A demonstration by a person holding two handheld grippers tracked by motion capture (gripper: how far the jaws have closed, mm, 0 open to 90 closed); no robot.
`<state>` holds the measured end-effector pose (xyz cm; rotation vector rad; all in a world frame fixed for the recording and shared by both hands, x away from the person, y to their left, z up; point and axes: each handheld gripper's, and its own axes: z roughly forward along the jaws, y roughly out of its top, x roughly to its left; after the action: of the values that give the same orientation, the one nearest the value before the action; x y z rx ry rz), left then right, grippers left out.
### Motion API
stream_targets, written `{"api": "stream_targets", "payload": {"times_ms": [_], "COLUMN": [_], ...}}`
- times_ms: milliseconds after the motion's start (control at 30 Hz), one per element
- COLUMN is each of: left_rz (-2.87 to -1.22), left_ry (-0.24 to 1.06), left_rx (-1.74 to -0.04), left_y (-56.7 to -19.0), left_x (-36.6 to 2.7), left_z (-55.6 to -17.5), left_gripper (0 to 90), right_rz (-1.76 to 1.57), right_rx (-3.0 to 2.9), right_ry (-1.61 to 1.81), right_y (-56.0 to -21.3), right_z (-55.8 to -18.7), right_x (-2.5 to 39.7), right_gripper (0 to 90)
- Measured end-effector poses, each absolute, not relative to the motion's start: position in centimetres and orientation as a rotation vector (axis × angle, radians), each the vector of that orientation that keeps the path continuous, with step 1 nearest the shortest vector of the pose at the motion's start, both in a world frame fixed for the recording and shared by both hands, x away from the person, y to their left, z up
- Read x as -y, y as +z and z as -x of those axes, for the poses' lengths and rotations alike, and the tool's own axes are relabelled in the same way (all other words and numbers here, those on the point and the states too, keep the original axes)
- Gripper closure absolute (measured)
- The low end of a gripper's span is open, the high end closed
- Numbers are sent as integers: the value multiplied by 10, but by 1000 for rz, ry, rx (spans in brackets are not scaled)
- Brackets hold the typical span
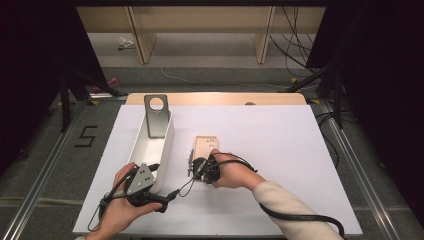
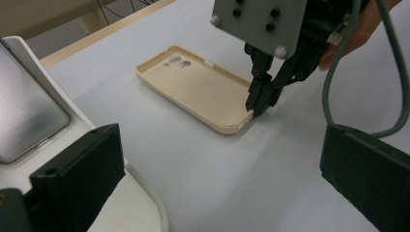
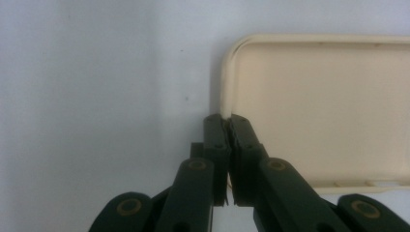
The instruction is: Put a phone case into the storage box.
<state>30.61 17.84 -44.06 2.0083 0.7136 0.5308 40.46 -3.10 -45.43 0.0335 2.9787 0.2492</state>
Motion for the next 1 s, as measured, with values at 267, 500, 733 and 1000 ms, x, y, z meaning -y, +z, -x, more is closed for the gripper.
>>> {"api": "stream_targets", "payload": {"times_ms": [267, 500, 733, 1000], "left_rz": [-2006, -2003, -1995, -1984], "left_ry": [531, 531, 534, 532], "left_rx": [-715, -715, -715, -718], "left_y": [-441, -441, -440, -439], "left_x": [-178, -177, -177, -177], "left_z": [-307, -306, -306, -306], "left_gripper": [15, 15, 17, 19], "right_rz": [-63, -73, -86, -105], "right_rx": [-2926, -2867, -2832, -2810], "right_ry": [449, 574, 671, 741], "right_y": [-441, -431, -425, -420], "right_z": [-403, -391, -380, -370], "right_x": [51, 70, 88, 106], "right_gripper": [881, 882, 881, 882]}}
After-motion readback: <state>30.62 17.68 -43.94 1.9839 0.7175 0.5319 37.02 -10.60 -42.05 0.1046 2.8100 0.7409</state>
